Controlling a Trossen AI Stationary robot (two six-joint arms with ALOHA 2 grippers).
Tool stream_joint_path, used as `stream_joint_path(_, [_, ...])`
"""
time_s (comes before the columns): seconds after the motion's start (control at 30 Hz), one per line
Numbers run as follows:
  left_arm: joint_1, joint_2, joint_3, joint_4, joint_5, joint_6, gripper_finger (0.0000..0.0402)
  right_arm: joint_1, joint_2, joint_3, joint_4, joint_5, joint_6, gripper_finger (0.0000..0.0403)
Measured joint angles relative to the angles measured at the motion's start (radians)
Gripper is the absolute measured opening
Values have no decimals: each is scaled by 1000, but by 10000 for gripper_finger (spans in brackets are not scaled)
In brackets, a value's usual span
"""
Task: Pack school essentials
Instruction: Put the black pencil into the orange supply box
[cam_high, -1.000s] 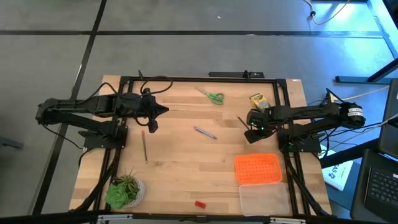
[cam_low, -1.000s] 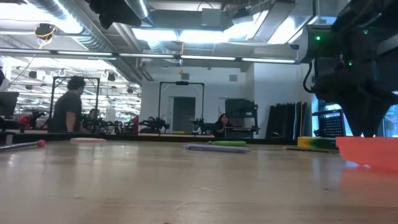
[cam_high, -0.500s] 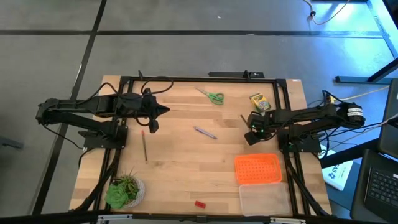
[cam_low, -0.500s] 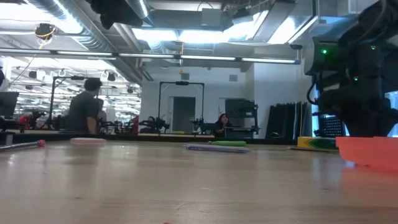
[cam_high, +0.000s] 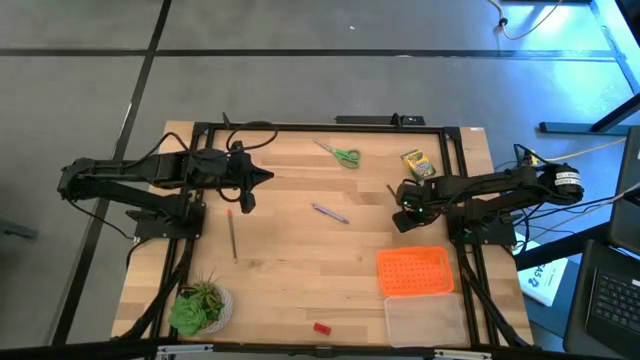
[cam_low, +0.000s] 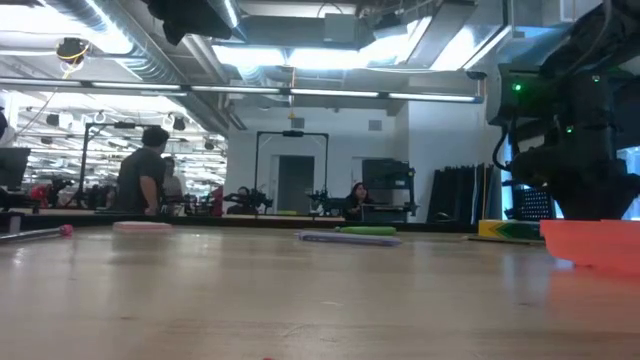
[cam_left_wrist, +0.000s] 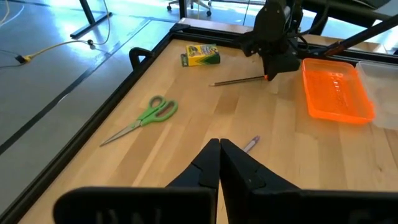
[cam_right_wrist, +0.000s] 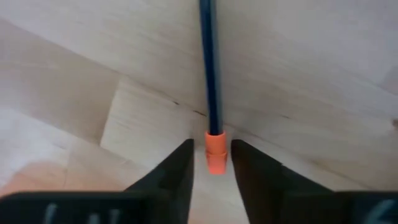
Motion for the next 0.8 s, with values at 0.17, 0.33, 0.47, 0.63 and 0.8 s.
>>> stream_joint_path(0.17, [-2,0,0,-1,0,0,2,0,1,0,-13,5,-1,50])
stream_joint_path(0.33, [-2,0,0,-1,0,0,10,0,1,0,-13,4,6,26])
stream_joint_path(0.47, [-2,0,0,-2,0,0,14,0,1,0,-13,6,25,33])
stream_joint_path(0.63, [-2,0,0,-2,0,0,9,1,-2,10,-19,8,-12,43])
stream_joint_path(0.8, [-2,0,0,-2,0,0,3,3,-13,57,-40,10,-72,34])
